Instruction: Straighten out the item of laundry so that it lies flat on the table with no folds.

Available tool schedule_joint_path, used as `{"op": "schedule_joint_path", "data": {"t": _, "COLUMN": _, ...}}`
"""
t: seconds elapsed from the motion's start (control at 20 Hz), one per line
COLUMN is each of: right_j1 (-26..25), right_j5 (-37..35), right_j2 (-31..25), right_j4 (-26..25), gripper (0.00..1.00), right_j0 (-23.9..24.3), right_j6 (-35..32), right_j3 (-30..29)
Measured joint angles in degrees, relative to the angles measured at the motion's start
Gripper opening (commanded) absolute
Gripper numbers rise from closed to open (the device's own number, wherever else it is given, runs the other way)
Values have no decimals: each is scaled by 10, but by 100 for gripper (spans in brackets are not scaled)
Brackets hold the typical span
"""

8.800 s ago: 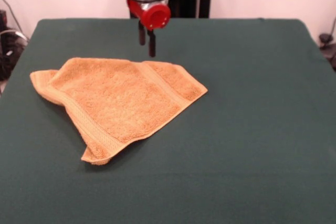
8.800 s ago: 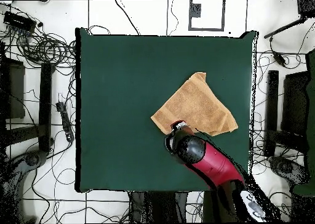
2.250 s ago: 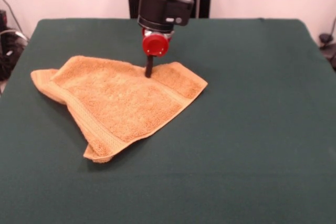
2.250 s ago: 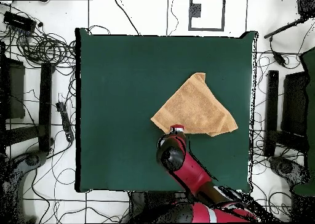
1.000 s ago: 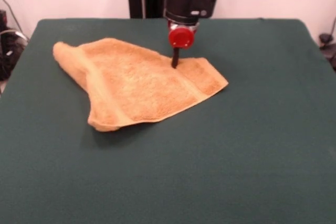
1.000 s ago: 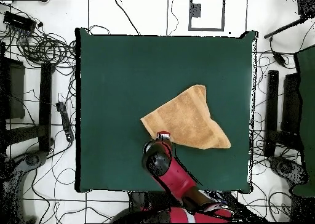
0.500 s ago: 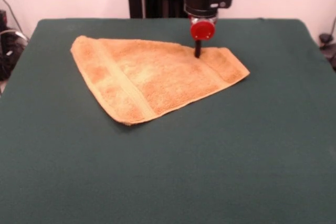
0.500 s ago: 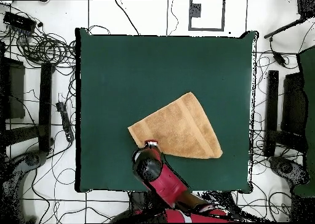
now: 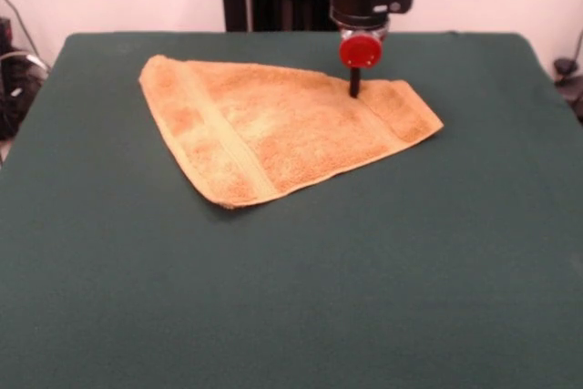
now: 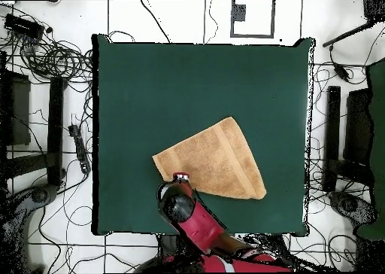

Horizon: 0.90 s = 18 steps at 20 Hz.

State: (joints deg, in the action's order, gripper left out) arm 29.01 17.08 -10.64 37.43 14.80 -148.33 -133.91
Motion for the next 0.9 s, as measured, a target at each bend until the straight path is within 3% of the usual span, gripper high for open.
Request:
{"op": "schedule_joint_path", "data": {"t": 0.35, "right_j1": -2, "right_j5": -73, "right_j2": 40, "right_j4": 0, "gripper": 0, "right_j0": -26, "right_j6": 0, "right_j3": 34}}
{"op": "schedule_joint_path", "data": {"t": 0.4, "right_j1": -3, "right_j5": -102, "right_j2": 55, "right_j4": 0, "gripper": 100, "right_j0": -35, "right_j6": 0, "right_j3": 46}}
{"op": "schedule_joint_path", "data": {"t": 0.9, "right_j1": -8, "right_j5": -168, "right_j2": 90, "right_j4": -20, "gripper": 100, "right_j0": -49, "right_j6": 0, "right_j3": 67}}
